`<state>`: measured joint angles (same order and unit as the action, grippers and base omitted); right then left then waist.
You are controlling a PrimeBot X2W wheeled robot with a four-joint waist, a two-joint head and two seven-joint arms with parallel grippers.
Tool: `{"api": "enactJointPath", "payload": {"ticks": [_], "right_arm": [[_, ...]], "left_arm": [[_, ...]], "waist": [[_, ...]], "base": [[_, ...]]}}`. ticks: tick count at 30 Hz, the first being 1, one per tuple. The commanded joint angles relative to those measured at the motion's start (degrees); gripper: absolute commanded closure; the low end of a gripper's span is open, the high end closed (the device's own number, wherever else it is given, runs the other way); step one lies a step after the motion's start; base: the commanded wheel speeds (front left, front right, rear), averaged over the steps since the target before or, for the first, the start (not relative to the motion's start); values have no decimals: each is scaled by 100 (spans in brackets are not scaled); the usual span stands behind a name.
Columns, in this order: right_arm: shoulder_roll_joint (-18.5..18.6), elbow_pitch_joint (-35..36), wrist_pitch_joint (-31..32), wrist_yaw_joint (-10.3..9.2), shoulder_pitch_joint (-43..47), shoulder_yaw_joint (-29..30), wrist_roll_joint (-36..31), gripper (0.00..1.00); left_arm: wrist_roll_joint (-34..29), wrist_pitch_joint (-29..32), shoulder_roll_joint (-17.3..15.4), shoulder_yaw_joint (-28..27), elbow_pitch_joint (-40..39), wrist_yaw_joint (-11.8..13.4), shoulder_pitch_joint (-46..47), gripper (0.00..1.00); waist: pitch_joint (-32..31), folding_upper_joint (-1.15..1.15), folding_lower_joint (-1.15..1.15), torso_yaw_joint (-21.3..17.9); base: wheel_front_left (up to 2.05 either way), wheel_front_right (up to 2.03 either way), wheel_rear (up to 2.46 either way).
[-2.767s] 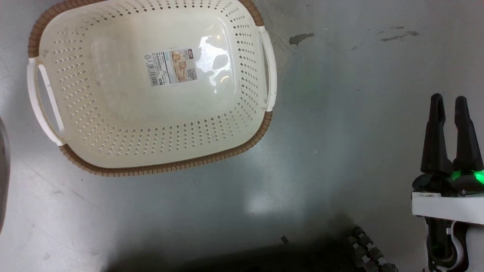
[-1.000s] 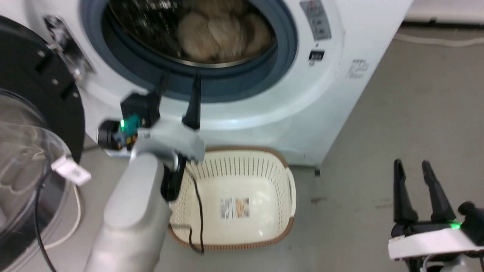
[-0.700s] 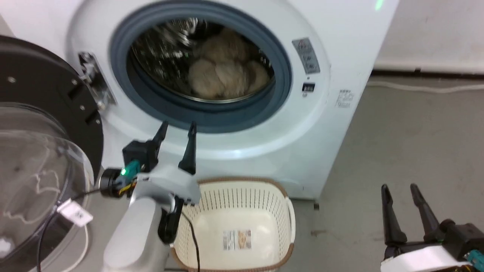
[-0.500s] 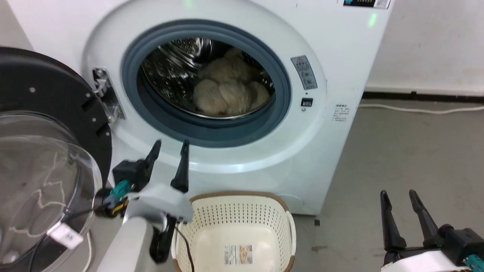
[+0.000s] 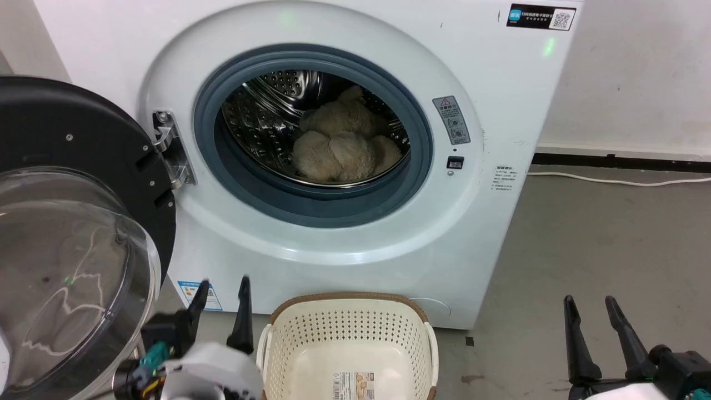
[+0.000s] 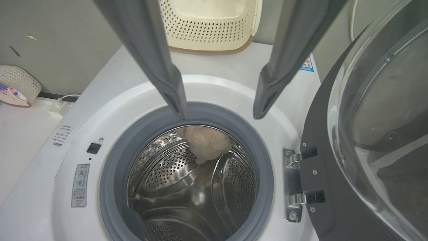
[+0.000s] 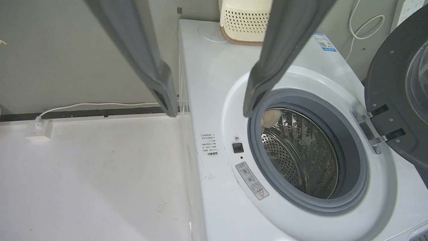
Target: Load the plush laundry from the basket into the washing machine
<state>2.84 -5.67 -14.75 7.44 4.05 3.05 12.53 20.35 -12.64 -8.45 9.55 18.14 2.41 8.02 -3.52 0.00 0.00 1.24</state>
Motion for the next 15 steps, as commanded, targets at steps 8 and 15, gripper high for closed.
{"api": "enactJointPath", "payload": {"ticks": [8, 15], "right_arm": [[4, -19, -22, 5, 227, -16, 15, 0], [4, -46, -23, 5, 284, -4, 62, 0]], "left_arm": [[-36, 81, -117, 45, -364, 168, -605, 0], [-132, 104, -183, 147, -535, 244, -868, 0]], "waist": [[-60, 0, 0, -14], [-63, 0, 0, -46]], "base": [[0, 0, 0], [0, 0, 0]]}}
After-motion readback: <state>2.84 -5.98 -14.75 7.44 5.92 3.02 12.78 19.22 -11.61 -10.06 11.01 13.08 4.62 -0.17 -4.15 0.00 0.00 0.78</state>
